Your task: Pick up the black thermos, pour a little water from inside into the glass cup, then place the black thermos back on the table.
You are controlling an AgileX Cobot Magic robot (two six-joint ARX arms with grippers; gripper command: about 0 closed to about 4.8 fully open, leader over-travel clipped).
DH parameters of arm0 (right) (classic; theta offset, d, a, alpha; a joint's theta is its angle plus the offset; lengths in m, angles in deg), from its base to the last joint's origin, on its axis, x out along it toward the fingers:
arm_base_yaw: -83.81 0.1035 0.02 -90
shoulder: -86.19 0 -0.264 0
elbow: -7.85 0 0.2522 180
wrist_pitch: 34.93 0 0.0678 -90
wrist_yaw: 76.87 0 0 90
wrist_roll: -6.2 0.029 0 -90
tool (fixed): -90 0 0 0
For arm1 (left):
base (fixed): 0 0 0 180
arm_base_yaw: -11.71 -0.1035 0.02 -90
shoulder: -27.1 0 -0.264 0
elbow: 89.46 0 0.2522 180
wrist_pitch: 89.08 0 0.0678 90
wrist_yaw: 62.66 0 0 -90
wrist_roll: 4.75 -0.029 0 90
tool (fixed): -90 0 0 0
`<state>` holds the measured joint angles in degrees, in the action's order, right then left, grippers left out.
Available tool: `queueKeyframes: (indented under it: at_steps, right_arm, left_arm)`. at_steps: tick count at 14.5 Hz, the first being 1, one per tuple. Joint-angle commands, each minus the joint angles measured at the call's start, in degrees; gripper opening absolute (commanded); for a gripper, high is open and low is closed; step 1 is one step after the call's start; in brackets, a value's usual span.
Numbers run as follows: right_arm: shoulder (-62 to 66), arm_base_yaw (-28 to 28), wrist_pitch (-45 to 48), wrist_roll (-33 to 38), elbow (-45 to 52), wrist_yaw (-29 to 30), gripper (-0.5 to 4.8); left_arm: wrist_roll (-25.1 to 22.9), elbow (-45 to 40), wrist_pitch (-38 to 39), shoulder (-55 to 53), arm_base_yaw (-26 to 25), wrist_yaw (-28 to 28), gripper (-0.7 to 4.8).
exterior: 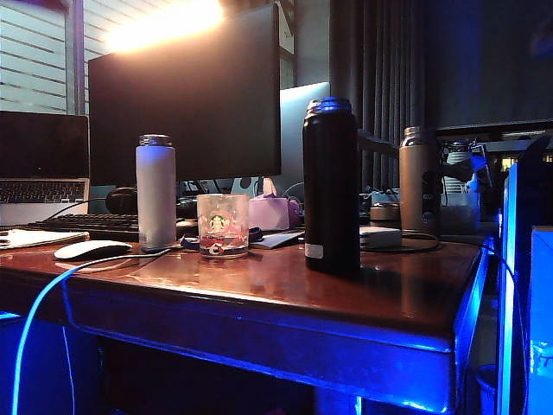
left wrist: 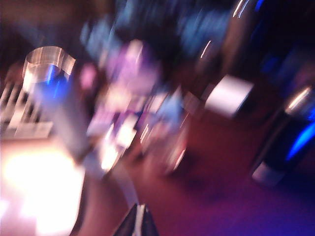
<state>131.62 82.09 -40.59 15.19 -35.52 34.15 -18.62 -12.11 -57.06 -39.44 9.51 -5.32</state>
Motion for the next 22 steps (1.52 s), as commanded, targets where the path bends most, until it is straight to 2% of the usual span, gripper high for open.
queueKeyframes:
  at_steps: [1,4,5,7,9,11,15,16,18,19,21,22]
  right_arm:
    - [7.3,0.1,6.6,-1.6,-0.2,1.9,-0.05]
    - [15.8,4.0,14.3,-4.0,-0.3,3.0,-0.05]
    - [20.5,7.0,16.4,-5.2,-1.9,2.8,-0.05]
    - [26.2,10.2,20.6,-6.8,-3.9,0.2,-0.05]
    - [31.3,10.9,27.0,-7.1,-4.4,-0.3,-0.05]
    - [34.4,11.1,29.4,-7.7,-4.5,-0.1,-0.01]
    - [35.4,12.1,29.8,-9.8,-4.5,0.8,0.01]
    - [35.8,12.2,29.9,-11.1,-4.5,1.1,0.28]
    - [36.5,12.2,30.0,-12.3,-4.5,2.4,0.31]
    - [36.9,12.2,30.3,-12.6,-4.5,3.8,0.59]
    - [38.0,12.7,30.9,-13.9,-4.5,5.0,3.72]
    - [38.5,13.2,31.0,-14.0,-4.5,5.8,4.77]
  left_arm:
    - [-3.3,0.5,7.0,-0.7,1.7,6.5,-0.05]
    - [-3.1,0.5,7.8,-0.9,7.0,7.3,-0.05]
    - [-3.2,0.5,7.3,-1.0,9.8,10.5,-0.05]
    - [-2.5,0.5,5.5,-1.3,10.2,13.6,-0.05]
    - [-0.7,0.5,5.4,-1.3,10.2,13.5,-0.05]
    - [-0.7,0.5,6.4,-1.3,10.2,13.4,-0.05]
    - [-0.5,0.5,8.3,-0.4,10.2,12.2,-0.05]
    - [-0.6,0.5,9.0,0.3,10.2,10.8,-0.05]
    - [-0.6,0.5,10.3,2.6,10.2,10.8,-0.05]
    - [-0.7,0.5,10.4,3.8,10.2,10.8,-0.05]
    - [-0.7,0.5,10.4,5.4,10.2,10.8,-0.05]
    - [-0.7,0.5,10.4,5.5,10.2,10.8,-0.05]
